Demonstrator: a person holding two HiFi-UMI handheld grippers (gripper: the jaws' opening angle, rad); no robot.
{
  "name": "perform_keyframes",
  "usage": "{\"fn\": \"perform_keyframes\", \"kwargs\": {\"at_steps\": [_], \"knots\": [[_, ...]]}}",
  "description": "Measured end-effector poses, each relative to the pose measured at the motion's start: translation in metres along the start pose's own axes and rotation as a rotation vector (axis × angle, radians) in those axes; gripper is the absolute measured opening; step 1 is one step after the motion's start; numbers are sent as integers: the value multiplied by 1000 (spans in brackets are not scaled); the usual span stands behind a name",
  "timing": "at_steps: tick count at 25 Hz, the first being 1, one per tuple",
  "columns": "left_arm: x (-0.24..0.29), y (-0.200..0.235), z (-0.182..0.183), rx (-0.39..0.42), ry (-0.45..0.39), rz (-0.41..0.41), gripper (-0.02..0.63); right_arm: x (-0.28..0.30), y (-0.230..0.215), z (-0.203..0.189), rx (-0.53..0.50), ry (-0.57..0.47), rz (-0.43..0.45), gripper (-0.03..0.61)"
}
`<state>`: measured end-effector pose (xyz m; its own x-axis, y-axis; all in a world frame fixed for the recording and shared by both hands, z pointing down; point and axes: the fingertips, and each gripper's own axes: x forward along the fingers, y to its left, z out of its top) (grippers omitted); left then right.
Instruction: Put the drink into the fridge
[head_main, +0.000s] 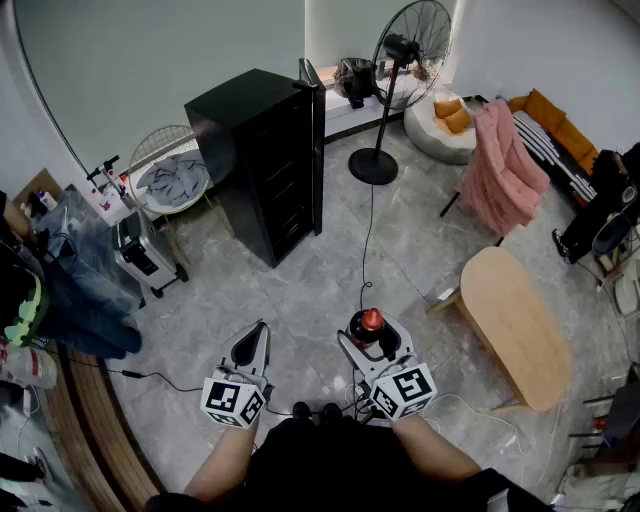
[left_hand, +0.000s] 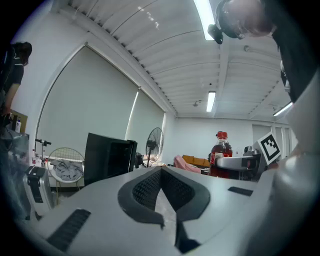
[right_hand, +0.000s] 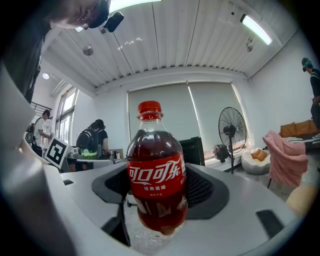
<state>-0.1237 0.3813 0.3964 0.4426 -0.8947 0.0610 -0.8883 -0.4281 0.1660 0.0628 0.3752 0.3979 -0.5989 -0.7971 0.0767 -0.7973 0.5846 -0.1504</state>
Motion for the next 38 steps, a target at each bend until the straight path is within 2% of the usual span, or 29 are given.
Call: {"fn": "perform_keyframes", "kwargs": {"at_steps": [7,25,30,38], "knots": [[14,-23,-3,0,-3,-4,14,-2,-19,8,42,-29,27,327],[48,-50,8,50,-2,-9,12,-2,-58,27,63,-68,45,327],[52,-47,11,31,-16,13,12,6,-63,25,108,-70,77,327],[73,-31,18,32,-26,28,12,27,-68,28,60,-62,81,327]]}}
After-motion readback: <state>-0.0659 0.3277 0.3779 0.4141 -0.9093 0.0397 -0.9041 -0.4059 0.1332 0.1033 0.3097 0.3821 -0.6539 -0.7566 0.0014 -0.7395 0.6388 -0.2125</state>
